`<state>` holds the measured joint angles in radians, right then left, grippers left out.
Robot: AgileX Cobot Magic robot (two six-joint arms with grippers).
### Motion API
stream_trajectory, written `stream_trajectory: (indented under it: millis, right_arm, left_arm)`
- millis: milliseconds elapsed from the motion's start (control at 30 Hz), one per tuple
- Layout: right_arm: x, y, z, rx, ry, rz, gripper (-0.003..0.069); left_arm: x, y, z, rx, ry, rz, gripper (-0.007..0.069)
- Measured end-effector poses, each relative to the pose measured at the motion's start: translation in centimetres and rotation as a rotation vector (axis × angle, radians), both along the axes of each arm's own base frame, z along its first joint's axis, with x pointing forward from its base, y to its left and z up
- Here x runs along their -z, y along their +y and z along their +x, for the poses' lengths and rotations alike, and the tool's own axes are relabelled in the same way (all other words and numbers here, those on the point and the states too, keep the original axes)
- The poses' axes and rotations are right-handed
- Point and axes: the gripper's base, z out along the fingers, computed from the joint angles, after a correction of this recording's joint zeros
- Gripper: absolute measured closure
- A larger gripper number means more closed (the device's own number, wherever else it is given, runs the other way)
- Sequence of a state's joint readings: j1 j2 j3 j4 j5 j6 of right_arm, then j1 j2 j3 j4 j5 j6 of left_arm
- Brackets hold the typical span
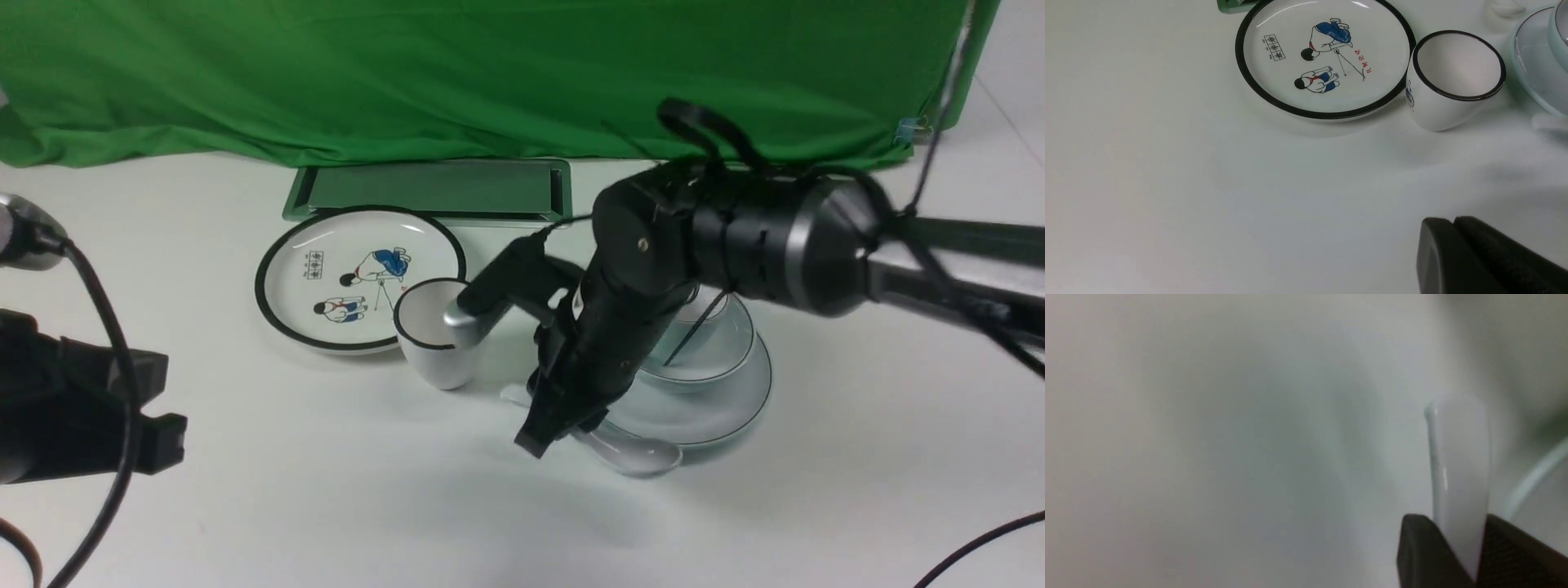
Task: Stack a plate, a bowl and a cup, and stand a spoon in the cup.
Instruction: Use the right arm to grab a blue soup spoon, then use the right arm to put the blue soup spoon into the blue teacup in the middle
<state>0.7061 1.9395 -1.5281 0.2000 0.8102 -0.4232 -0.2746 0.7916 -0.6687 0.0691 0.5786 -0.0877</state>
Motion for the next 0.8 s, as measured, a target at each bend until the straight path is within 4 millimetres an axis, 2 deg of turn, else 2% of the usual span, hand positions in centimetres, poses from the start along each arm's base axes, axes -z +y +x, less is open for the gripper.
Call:
stream_trajectory:
  millis: [33,67,133,200,233,267,333,433,467,500,567,600,633,800]
  right_arm:
    - [-0.4,-0.1,-0.1,-0.004,-0.008,0.005,0.0492]
    - [-3.9,-0.7,-0.7,-0.033,-0.113,0.072,0.0492]
    - [-7.3,-1.9,-1.2,-0.017,-0.244,0.171,0.0492]
    - [-9.1,-3.3,-1.1,0.031,-0.384,0.272,0.0492]
    - [-9.3,-3.4,-1.0,0.040,-0.419,0.296,0.0492]
    - [-9.3,-4.6,-0.7,0.085,-0.514,0.353,0.0492]
    - [-8.0,-5.9,0.2,0.158,-0.669,0.448,0.0492]
    - [-5.1,-6.6,1.0,0.243,-0.765,0.533,0.0492]
    - [-4.9,-6.7,1.1,0.249,-0.767,0.538,0.0492]
    - [-3.4,-7.1,1.7,0.306,-0.763,0.569,0.0492]
    - [-1.8,-7.5,2.7,0.358,-0.752,0.579,0.0492]
    - [-1.7,-7.5,2.8,0.360,-0.753,0.578,0.0492]
    - [-0.5,-8.0,3.5,0.387,-0.752,0.571,0.0492]
    - [1.5,-9.2,4.8,0.468,-0.706,0.563,0.0491]
  left_arm:
    - [0.0,0.0,0.0,0.000,0.000,0.000,0.0653]
    - [0.0,0.0,0.0,0.000,-0.002,-0.001,0.0653]
    - [-0.1,-0.1,0.0,0.000,-0.008,-0.009,0.0653]
    - [-0.2,-0.1,0.1,0.001,-0.016,-0.026,0.0653]
    - [-0.2,-0.2,0.1,0.001,-0.018,-0.029,0.0653]
    - [-0.2,-0.2,0.1,0.000,-0.020,-0.041,0.0653]
    - [-0.3,-0.3,0.1,0.001,-0.020,-0.058,0.0653]
    - [-0.3,-0.4,0.1,0.003,-0.019,-0.071,0.0653]
    - [-0.3,-0.4,0.1,0.003,-0.019,-0.071,0.0653]
    - [-0.3,-0.4,0.1,0.003,-0.019,-0.070,0.0653]
    - [-0.3,-0.4,0.1,0.004,-0.020,-0.069,0.0653]
    - [-0.3,-0.4,0.1,0.004,-0.020,-0.069,0.0653]
    - [-0.3,-0.4,0.1,0.005,-0.020,-0.068,0.0653]
    - [-0.3,-0.4,0.1,0.005,-0.020,-0.068,0.0653]
